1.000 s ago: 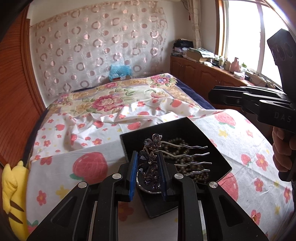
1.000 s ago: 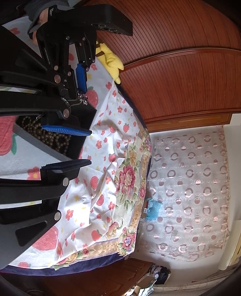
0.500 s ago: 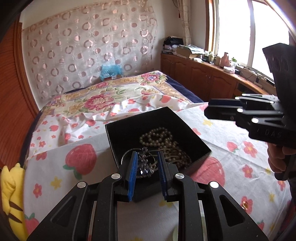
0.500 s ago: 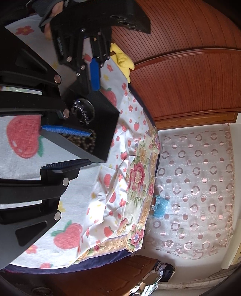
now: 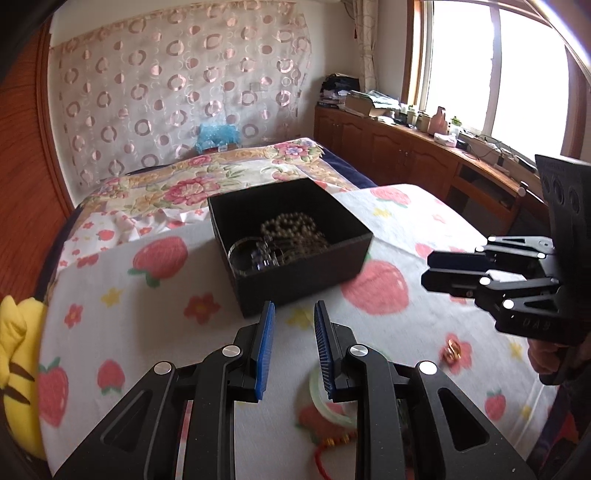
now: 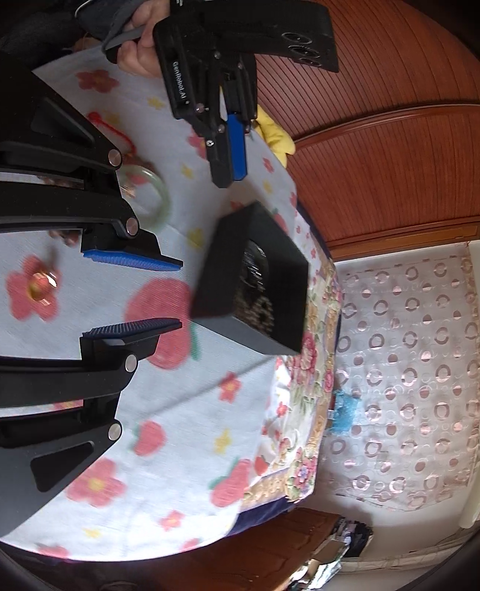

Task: Organize jewelry
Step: 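Move the left tool toward the pale green jade bangle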

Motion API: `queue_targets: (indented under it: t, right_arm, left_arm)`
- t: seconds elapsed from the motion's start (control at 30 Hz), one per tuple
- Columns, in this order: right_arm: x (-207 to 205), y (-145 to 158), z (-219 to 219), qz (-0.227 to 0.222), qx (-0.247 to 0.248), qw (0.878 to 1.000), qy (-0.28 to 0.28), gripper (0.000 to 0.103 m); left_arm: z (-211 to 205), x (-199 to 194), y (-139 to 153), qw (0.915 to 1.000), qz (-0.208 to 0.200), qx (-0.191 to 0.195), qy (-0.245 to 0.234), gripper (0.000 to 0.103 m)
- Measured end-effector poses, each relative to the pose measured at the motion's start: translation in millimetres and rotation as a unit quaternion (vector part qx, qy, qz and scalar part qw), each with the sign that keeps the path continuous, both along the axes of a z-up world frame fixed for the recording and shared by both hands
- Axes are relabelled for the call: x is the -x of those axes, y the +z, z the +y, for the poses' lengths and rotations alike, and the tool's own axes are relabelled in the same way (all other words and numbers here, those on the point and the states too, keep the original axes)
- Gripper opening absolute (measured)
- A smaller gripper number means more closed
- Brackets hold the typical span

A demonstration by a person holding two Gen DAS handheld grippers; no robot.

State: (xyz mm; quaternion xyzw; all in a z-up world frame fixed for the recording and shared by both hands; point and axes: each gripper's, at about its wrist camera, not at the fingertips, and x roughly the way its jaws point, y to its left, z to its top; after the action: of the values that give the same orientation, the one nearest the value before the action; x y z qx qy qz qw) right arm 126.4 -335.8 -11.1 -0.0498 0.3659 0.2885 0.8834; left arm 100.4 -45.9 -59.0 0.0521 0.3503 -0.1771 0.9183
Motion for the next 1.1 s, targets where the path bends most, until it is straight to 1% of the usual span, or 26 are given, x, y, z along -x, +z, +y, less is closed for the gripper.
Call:
queue_targets:
  t: [0.1,0.2,0.33,0.4,0.5,0.67,0.77,0.87,1.0,1.1]
  right_arm:
    - [12,-6,4,0.002,0.011,1.0,-0.001,0.029]
    - [24,-14,7,0.014,0.01,1.0,0.004,0.03]
    - [36,-21,17,0.029,0.025,0.999,0.031,0.03]
    - [41,-24,23,0.03,0.032,0.998,0.036,0.03]
    - [43,-27,28,0.037,0.048,0.998,0.035,0.03]
    - [40,-33,28,0.049,0.048,0.997,0.029,0.03]
    - [40,-41,26,0.059,0.046,0.997,0.03,0.03]
    - [41,-42,25,0.055,0.045,0.997,0.028,0.028]
    - [42,-41,25,0.053,0.044,0.997,0.028,0.028]
    - [42,-42,26,0.054,0.044,0.997,0.028,0.028]
  left_arm:
    - [3,13,-2,1.0,0.003,-0.002,0.0,0.02]
    - [5,27,-3,1.0,0.001,-0.007,0.002,0.02]
    - [12,43,-7,0.9999,0.0,-0.003,0.01,0.02]
    - [15,49,-8,0.9999,0.001,-0.001,0.016,0.02]
    - [19,57,-8,0.9997,-0.001,-0.005,0.023,0.02]
    - [21,71,-4,0.9995,-0.009,-0.01,0.027,0.021]
    - [21,73,-5,0.9995,-0.01,-0.01,0.027,0.021]
    - [22,73,-7,0.9996,-0.006,-0.007,0.026,0.021]
    - [16,66,-14,0.9995,0.018,0.0,0.024,0.021]
    - [8,58,-18,0.9992,0.03,-0.012,0.022,0.021]
